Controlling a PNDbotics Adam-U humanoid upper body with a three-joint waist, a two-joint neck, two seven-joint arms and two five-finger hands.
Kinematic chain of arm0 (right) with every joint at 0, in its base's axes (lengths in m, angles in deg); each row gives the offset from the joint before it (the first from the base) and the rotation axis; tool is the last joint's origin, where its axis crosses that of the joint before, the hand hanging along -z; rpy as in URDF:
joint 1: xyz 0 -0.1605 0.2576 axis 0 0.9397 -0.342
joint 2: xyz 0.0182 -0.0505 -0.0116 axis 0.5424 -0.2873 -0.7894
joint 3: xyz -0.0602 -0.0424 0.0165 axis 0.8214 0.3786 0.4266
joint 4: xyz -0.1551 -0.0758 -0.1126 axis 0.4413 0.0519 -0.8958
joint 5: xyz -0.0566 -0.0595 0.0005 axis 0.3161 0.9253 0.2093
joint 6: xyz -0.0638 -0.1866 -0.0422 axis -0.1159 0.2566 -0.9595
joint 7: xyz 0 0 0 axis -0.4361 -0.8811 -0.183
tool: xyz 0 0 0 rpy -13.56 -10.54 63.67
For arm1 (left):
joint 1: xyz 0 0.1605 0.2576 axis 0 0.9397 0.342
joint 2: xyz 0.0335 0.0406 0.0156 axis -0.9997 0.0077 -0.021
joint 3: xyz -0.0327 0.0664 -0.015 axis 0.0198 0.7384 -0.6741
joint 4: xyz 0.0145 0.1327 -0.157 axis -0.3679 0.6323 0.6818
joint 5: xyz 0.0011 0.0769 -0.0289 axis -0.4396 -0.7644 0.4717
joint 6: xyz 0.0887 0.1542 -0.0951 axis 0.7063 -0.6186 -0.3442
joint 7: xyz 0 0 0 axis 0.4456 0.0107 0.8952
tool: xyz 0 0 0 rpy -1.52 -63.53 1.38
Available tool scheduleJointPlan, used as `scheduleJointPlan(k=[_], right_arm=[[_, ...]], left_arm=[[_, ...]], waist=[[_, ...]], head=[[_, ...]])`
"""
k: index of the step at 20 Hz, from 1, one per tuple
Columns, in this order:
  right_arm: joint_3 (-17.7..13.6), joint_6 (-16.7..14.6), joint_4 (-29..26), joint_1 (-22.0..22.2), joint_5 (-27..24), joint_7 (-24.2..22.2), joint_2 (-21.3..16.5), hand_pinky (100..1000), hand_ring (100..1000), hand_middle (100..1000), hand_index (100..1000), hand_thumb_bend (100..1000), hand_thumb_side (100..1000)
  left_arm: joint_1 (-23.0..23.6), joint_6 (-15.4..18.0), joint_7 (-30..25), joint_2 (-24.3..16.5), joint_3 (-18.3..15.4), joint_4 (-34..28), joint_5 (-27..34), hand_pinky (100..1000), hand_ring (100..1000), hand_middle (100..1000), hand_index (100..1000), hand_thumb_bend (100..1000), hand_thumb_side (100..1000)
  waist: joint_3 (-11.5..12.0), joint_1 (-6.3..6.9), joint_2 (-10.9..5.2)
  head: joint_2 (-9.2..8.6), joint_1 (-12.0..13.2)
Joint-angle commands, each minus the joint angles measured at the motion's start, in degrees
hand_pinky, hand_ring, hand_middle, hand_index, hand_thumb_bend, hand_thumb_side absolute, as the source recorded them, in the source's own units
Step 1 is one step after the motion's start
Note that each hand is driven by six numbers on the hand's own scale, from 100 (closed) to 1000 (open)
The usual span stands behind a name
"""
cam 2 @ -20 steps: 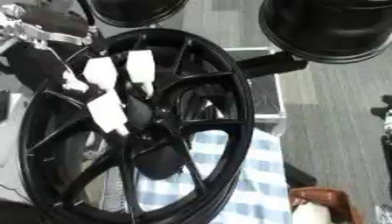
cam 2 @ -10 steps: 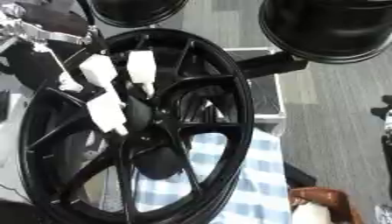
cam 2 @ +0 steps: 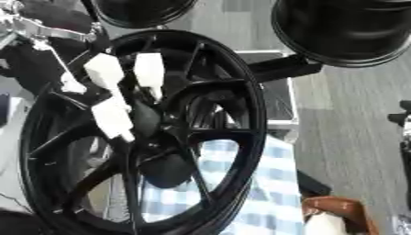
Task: Pull the pin out of the wheel hub.
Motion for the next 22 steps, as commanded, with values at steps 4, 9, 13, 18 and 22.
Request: scheduleJointPlan(k=[4, 9, 13, 18, 22], right_arm=[[-0.23, 0.23, -1.01, 0.03, 0.0, 0.13, -0.33, 774, 633, 488, 660, 100, 699], [-0.43, 0.12, -1.01, 0.11, 0.1, 0.27, -0.48, 774, 633, 489, 660, 100, 697], [-0.66, -0.05, -1.01, 0.15, 0.26, 0.47, -0.71, 775, 634, 489, 660, 100, 693], [-1.22, -0.5, -1.01, 0.35, 0.84, 0.98, -1.14, 775, 633, 489, 660, 100, 687], [-1.61, -0.63, -1.01, 0.48, 1.21, 1.47, -1.05, 775, 633, 489, 660, 100, 686]], left_arm=[[-2.1, 1.53, -3.51, -3.39, -3.98, -2.51, 5.14, 606, 508, 359, 552, 100, 210], [-1.83, -0.75, -1.38, -5.54, -7.5, -3.15, 8.15, 607, 505, 356, 551, 100, 209], [-0.65, -2.1, 1.26, -8.01, -11.9, -2.05, 9.97, 606, 502, 353, 552, 100, 211], [4.59, -3.91, 6.49, -13.15, -19.94, 2.53, 11.32, 608, 505, 355, 559, 100, 220], [10.56, -5.09, 12.27, -16.93, -26.24, 7.63, 11.26, 610, 507, 353, 563, 100, 225]], waist=[[0.29, -0.03, -1.23], [0.51, 0.07, -1.34], [0.93, 0.2, -1.39], [1.7, 0.33, -1.31], [2.14, 0.2, -1.17]], head=[[0.3, -0.24], [0.3, -0.56], [0.3, -1.05], [0.3, -2.13], [0.3, -3.08]])
